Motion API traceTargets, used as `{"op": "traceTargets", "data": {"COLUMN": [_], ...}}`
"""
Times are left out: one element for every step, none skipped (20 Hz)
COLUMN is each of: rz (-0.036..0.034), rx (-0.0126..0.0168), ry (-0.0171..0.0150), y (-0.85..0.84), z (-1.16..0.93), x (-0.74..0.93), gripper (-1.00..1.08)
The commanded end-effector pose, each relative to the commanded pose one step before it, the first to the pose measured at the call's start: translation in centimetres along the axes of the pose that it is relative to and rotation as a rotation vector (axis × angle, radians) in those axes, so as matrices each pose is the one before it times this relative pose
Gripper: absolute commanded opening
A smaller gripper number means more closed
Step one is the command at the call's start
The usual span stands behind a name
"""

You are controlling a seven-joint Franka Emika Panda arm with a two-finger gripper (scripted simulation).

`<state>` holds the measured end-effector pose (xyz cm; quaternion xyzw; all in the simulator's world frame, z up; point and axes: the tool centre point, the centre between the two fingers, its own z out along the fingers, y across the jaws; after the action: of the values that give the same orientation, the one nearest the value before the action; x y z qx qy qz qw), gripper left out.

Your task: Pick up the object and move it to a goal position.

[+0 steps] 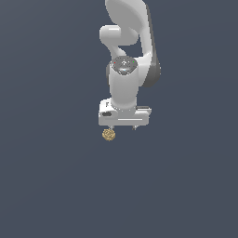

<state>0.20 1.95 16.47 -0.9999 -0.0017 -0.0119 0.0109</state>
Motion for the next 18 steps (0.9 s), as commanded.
{"op": "traceTargets", "data": {"rz": [0.00000, -0.00060, -0.00140, -0.00242, -0.00329, -0.00422, -0.00496, -0.00445, -0.00346, -0.00247, -0.00145, -0.00046, 0.00059, 0.00106, 0.00000, -0.00065, -0.00229, -0.00338], "rx": [0.00000, -0.00030, -0.00070, -0.00122, -0.00168, -0.00220, -0.00264, -0.00241, -0.00190, -0.00136, -0.00079, -0.00023, 0.00034, 0.00051, 0.00000, 0.00006, -0.00013, -0.00019], "ry": [0.00000, 0.00071, 0.00168, 0.00290, 0.00392, 0.00500, 0.00584, 0.00518, 0.00398, 0.00279, 0.00159, 0.00046, -0.00070, -0.00100, 0.00000, -0.00022, -0.00002, -0.00005], "y": [0.001, 0.020, 0.085, 0.127, 0.180, 0.227, 0.271, 0.244, 0.189, 0.134, 0.080, 0.024, -0.027, -0.053, -0.032, 0.028, 0.014, 0.032], "z": [0.000, -0.035, -0.079, -0.140, -0.189, -0.242, -0.283, -0.251, -0.194, -0.136, -0.077, -0.022, 0.035, 0.047, -0.005, 0.019, 0.013, 0.021], "x": [0.000, 0.014, 0.047, 0.073, 0.100, 0.125, 0.146, 0.128, 0.097, 0.067, 0.039, 0.011, -0.015, -0.025, -0.011, -0.001, -0.005, -0.012], "gripper": [1.00, 1.00, 1.00, 1.00, 1.00, 1.00, 1.00, 1.00, 1.00, 1.00, 1.00, 1.00, 1.00, 1.00, 1.00, 1.00, 1.00, 1.00]}}
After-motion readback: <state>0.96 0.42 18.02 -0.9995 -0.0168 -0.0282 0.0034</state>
